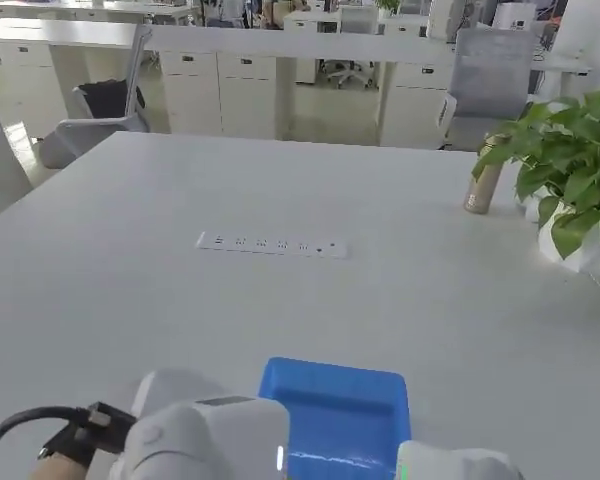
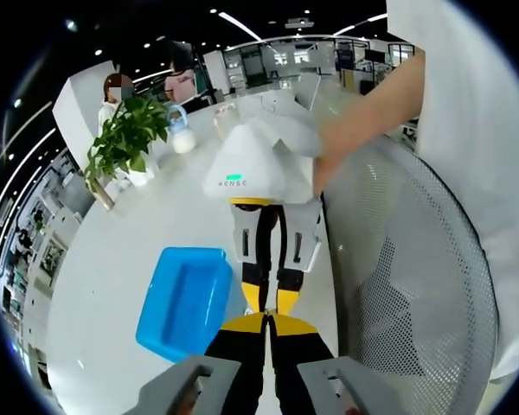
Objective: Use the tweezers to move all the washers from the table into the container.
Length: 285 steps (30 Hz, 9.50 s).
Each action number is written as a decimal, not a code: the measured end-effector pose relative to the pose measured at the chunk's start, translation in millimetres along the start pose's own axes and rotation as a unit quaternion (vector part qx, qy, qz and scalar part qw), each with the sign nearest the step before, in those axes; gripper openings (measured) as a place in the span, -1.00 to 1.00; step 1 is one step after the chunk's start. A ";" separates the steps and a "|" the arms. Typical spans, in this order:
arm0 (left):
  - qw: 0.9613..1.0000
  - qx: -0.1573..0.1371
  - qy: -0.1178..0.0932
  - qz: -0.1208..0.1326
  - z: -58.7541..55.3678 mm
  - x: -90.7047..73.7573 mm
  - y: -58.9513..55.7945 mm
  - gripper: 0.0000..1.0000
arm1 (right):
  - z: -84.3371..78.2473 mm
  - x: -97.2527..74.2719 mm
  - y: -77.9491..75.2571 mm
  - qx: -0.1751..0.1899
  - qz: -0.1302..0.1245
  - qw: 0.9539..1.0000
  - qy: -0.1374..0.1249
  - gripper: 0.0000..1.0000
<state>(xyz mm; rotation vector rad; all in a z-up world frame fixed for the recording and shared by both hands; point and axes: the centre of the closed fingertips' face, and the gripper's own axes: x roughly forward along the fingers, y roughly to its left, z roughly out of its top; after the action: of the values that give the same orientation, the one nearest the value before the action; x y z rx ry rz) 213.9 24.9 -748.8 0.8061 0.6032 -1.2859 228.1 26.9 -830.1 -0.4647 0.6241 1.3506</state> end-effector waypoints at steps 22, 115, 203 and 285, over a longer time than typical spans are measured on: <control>0.999 0.015 0.028 -0.020 1.2 7.0 5.2 -1.00 | -1.1 4.8 -0.9 0.033 0.007 0.999 -0.018 -0.84; 0.828 -0.383 -0.238 0.334 -78.1 -74.2 35.5 -0.01 | 0.7 -43.1 -140.1 0.204 -0.135 0.969 0.019 -0.95; 0.798 -0.392 -0.272 0.369 -80.1 -89.5 44.3 0.97 | 7.6 -4.5 -28.0 0.011 -0.036 0.998 0.059 -0.94; 0.805 -0.401 -0.263 0.349 -82.4 -82.1 41.4 0.84 | 23.0 -35.1 -139.5 0.249 -0.127 0.960 -0.034 -0.94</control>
<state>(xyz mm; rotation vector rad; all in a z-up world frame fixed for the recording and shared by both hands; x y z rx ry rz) 241.9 143.0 -726.1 -0.0856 0.2856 -0.4231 365.3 -8.4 -795.9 -0.0824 0.7891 0.9179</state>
